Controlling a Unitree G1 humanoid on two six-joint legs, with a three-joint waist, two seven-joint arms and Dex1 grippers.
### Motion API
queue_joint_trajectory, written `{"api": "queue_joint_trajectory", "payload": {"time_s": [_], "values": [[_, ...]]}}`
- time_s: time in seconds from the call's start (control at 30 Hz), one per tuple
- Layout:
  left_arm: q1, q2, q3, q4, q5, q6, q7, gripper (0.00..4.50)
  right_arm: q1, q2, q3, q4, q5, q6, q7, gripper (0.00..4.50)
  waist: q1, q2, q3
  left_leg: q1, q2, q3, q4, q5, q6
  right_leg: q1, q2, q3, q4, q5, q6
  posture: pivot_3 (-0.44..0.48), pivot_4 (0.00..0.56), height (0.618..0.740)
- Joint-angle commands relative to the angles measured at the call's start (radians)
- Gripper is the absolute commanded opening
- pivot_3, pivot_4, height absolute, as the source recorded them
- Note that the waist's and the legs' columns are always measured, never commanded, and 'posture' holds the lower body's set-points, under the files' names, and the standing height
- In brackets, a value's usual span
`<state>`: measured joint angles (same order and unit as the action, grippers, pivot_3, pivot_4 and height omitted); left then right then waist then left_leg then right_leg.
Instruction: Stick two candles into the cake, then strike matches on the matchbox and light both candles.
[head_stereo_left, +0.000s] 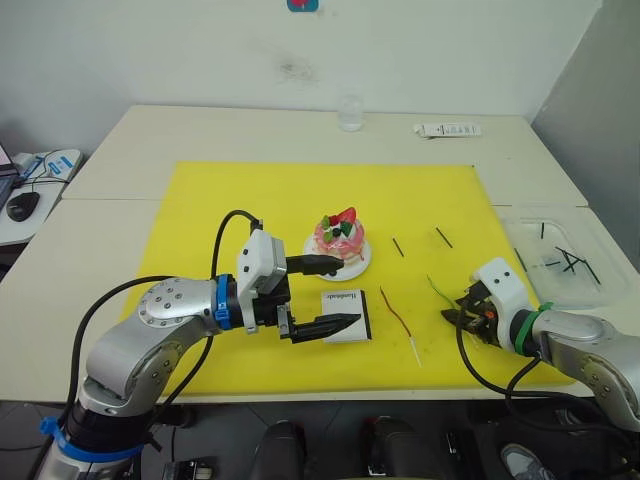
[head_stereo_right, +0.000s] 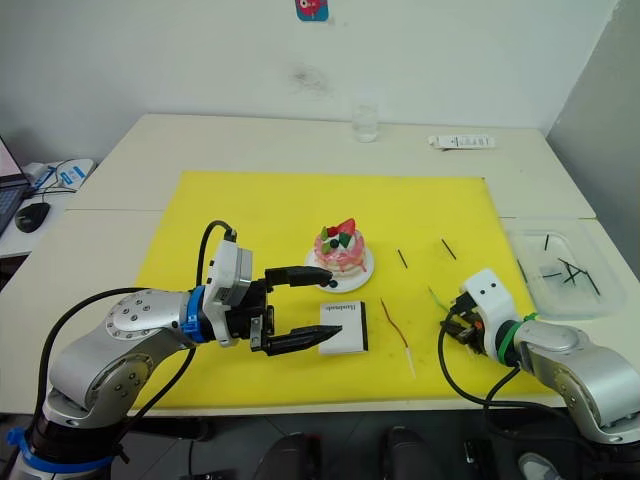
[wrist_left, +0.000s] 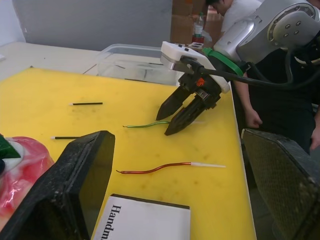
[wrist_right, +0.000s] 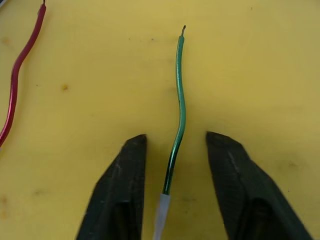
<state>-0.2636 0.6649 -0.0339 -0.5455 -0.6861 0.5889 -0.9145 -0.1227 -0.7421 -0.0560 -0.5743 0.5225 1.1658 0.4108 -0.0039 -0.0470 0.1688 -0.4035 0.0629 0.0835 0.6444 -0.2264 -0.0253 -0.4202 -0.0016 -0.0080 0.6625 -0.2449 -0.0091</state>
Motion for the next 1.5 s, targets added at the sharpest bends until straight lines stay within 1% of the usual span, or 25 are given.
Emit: {"api": "queue_joint_trajectory", "payload": {"time_s": [0.03,0.23,0.33,0.37,0.43,0.8,0.87,1.17,1.27,1.3,1.37,1.4,1.5], "values": [[-0.011,0.006,0.011,-0.030,-0.013,-0.009,-0.008,4.50,0.006,0.002,-0.009,-0.001,-0.010,0.016,-0.008,1.97,0.000,0.000,0.000,0.000,0.000,0.000,0.000,0.000,0.000,0.000,0.000,0.000,0.000,0.000,0.000,0.000,0.150,0.740],[-0.016,0.012,0.014,-0.013,-0.004,-0.018,-0.022,4.50,-0.008,0.022,-0.015,0.006,0.001,0.037,-0.014,1.97,0.000,0.000,0.000,0.000,0.000,0.000,0.000,0.000,0.000,0.000,0.000,0.000,0.000,0.000,0.000,0.000,0.150,0.740],[-0.016,0.017,0.010,-0.014,0.001,-0.025,-0.031,4.50,-0.010,0.023,-0.015,0.007,0.001,0.041,-0.010,1.37,0.000,0.000,0.000,0.000,0.000,0.000,0.000,0.000,0.000,0.000,0.000,0.000,0.000,0.000,0.000,0.000,0.150,0.740],[-0.015,0.018,0.009,-0.013,0.003,-0.026,-0.033,4.50,-0.009,0.020,-0.013,0.007,0.000,0.038,-0.006,1.10,0.000,0.000,0.000,0.000,0.000,0.000,0.000,0.000,0.000,0.000,0.000,0.000,0.000,0.000,0.000,0.000,0.150,0.740],[-0.010,0.020,0.008,-0.013,0.006,-0.030,-0.037,4.50,-0.010,0.016,-0.013,-0.001,0.005,0.042,-0.001,0.40,0.000,0.000,0.000,0.000,0.000,0.000,0.000,0.000,0.000,0.000,0.000,0.000,0.000,0.000,0.000,0.000,0.150,0.740],[-0.016,0.016,-0.004,0.000,0.033,-0.053,-0.058,4.50,-0.032,0.033,-0.027,0.000,0.008,0.064,-0.008,0.40,0.000,0.000,0.000,0.000,0.000,0.000,0.000,0.000,0.000,0.000,0.000,0.000,0.000,0.000,0.000,0.000,0.150,0.740],[-0.017,0.014,-0.004,0.001,0.035,-0.053,-0.060,4.50,-0.035,0.037,-0.030,0.001,0.007,0.064,-0.010,0.02,0.000,0.000,0.000,0.000,0.000,0.000,0.000,0.000,0.000,0.000,0.000,0.000,0.000,0.000,0.000,0.000,0.150,0.740],[-0.019,0.013,-0.008,0.005,0.046,-0.059,-0.066,4.50,-0.056,0.034,-0.042,0.000,0.013,0.072,0.002,0.01,0.000,0.000,0.000,0.000,0.000,0.000,0.000,0.000,0.000,0.000,0.000,0.000,0.000,0.000,0.000,0.000,0.150,0.740],[-0.024,0.010,-0.010,0.014,0.051,-0.061,-0.066,4.50,-0.127,0.070,-0.103,-0.001,0.071,0.125,0.012,0.01,-0.001,0.000,0.000,0.000,0.000,0.000,0.000,0.000,0.000,0.000,0.000,0.000,0.000,0.000,0.000,0.000,0.150,0.740],[-0.025,0.003,-0.011,0.015,0.048,-0.058,-0.059,4.50,-0.177,0.114,-0.156,0.002,0.125,0.154,0.017,0.01,-0.003,0.000,0.000,0.000,0.000,0.000,0.000,0.000,0.000,0.000,0.000,0.000,0.000,0.000,0.000,0.000,0.150,0.740],[-0.029,-0.020,-0.017,0.008,0.019,-0.027,-0.035,4.50,-0.298,0.236,-0.292,0.029,0.260,0.233,0.008,0.01,-0.009,0.001,0.001,0.000,0.000,0.000,0.000,0.000,0.000,-0.001,0.000,0.001,0.001,0.000,0.000,0.000,0.150,0.740],[-0.031,-0.029,-0.018,0.005,0.007,-0.013,-0.027,4.50,-0.340,0.280,-0.339,0.039,0.299,0.270,-0.001,0.01,-0.012,0.001,0.001,0.000,0.000,0.000,0.000,0.000,0.000,-0.001,0.000,0.001,0.001,0.000,0.000,0.000,0.150,0.740],[-0.061,-0.085,-0.009,0.013,-0.103,0.102,0.044,4.50,-0.483,0.391,-0.466,0.095,0.419,0.357,-0.029,0.01,-0.012,0.002,0.001,0.000,0.001,-0.002,0.000,0.000,0.000,0.000,0.001,-0.001,0.002,0.000,0.000,0.000,0.150,0.740]]}}
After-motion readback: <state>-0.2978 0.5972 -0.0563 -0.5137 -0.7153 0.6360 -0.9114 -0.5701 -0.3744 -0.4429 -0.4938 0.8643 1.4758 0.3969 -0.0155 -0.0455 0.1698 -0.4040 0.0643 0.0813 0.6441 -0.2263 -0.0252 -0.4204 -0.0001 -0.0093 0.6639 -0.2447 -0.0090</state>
